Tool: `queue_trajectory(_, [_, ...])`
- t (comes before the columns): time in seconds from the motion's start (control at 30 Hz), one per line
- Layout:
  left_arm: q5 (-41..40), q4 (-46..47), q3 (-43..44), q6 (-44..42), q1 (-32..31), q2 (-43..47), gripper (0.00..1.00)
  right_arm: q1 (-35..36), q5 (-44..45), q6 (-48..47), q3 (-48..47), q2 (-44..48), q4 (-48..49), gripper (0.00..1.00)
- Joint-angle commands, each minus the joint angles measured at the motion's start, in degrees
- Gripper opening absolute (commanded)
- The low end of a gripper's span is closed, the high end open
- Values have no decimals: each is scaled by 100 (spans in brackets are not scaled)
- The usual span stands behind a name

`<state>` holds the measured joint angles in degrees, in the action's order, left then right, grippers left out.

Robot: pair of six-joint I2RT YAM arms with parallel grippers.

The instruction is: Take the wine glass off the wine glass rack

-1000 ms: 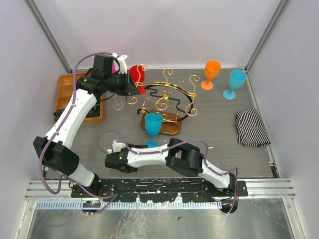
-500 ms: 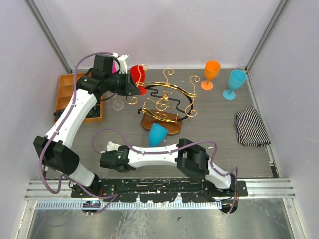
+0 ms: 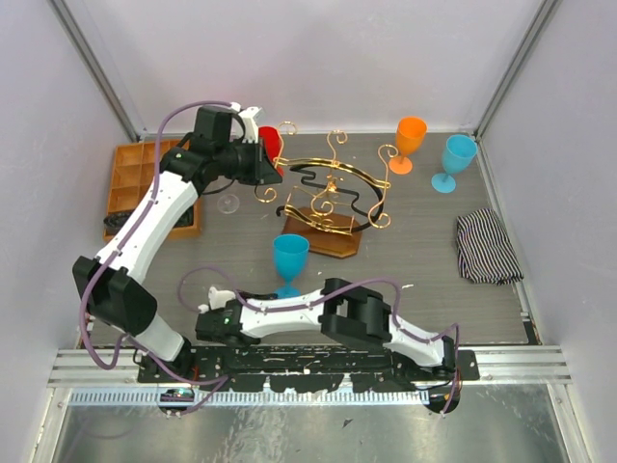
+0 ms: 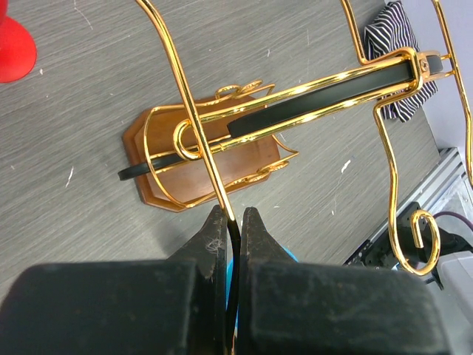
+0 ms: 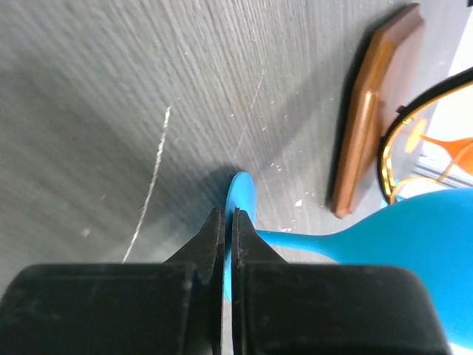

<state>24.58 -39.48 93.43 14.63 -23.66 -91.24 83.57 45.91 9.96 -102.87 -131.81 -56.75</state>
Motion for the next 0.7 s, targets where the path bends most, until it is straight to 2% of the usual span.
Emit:
queue_trajectory(0.0, [-155, 86, -54, 141, -33, -117, 0, -71, 25, 353, 438, -736, 878, 1])
queue_trajectory(0.13, [-224, 89, 21, 153, -37, -171, 0, -125, 231, 321, 668, -1033, 1323, 1])
queue_trajectory(0.37, [-243, 243, -12, 281, -32, -294, 2, -164, 517, 156, 536, -1207, 1679, 1])
queue_trajectory(0.47, [-326, 379, -166, 313, -33, -124, 7, -167, 442, 155, 539, -1212, 1715, 15])
queue_trajectory(0.67, [-436, 204, -167, 170, -35, -12, 14, -167, 145, 140, 554, -1111, 1756, 34])
